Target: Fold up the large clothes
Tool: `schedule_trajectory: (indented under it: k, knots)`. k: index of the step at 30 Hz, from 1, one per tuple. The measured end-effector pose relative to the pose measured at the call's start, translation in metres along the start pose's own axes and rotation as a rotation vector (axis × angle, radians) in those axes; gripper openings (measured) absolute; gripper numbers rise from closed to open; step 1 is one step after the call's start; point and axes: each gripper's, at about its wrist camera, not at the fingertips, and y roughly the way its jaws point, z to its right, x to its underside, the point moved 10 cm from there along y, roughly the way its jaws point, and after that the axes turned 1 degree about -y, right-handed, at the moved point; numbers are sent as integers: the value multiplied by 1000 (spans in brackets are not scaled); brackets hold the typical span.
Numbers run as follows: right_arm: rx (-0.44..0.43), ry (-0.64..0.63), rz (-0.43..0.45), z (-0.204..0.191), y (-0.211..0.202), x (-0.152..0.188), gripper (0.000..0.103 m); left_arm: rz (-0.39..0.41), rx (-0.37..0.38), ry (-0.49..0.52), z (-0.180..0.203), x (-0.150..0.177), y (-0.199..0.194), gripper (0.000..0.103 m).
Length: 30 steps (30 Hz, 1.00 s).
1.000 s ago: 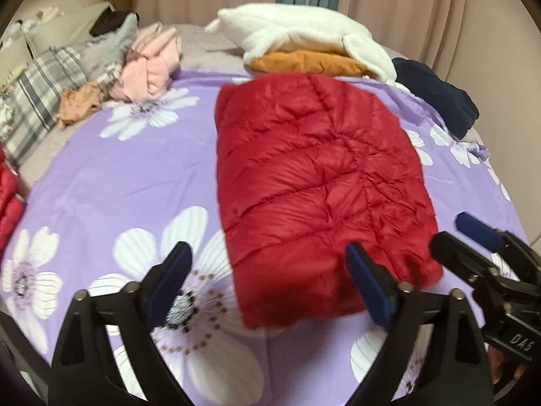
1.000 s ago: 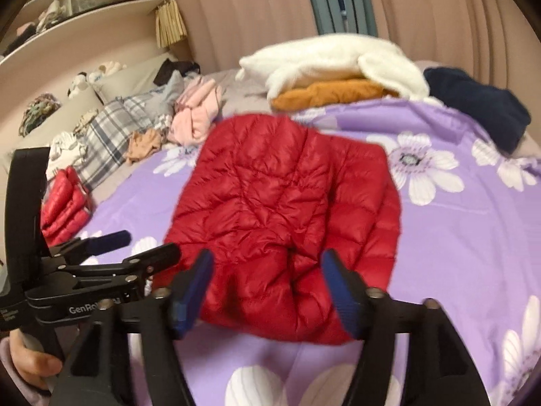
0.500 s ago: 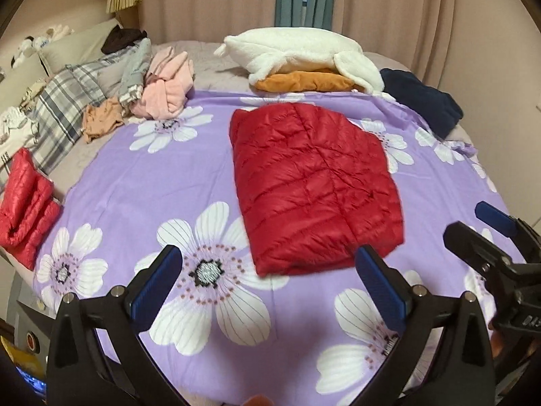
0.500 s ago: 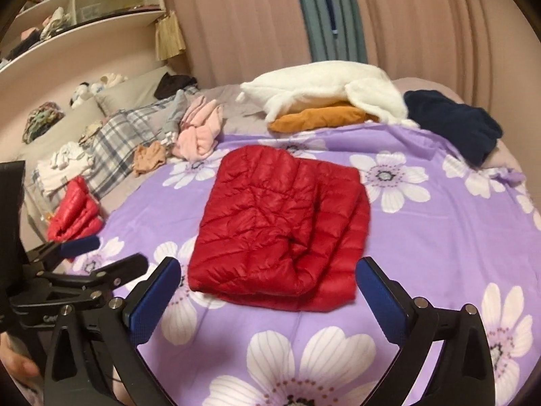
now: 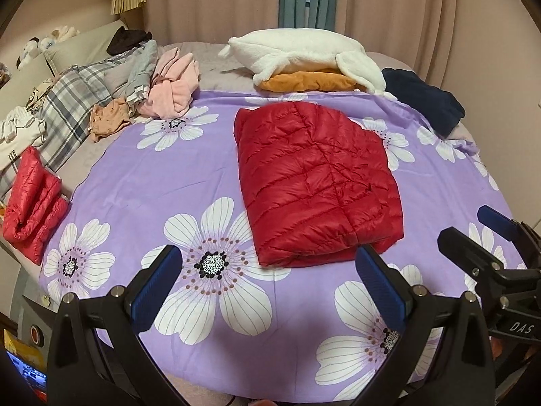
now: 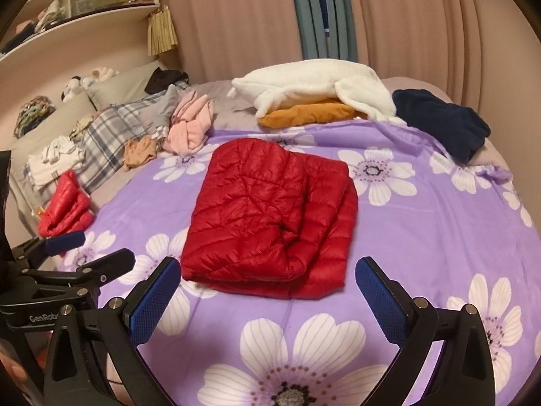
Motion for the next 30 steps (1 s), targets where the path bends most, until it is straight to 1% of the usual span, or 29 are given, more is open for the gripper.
schedule_trajectory:
  k: [30]
  knots:
    - [-2,1,10,-3,-1,-1,102,-7,9,20,6,-1,-4,103]
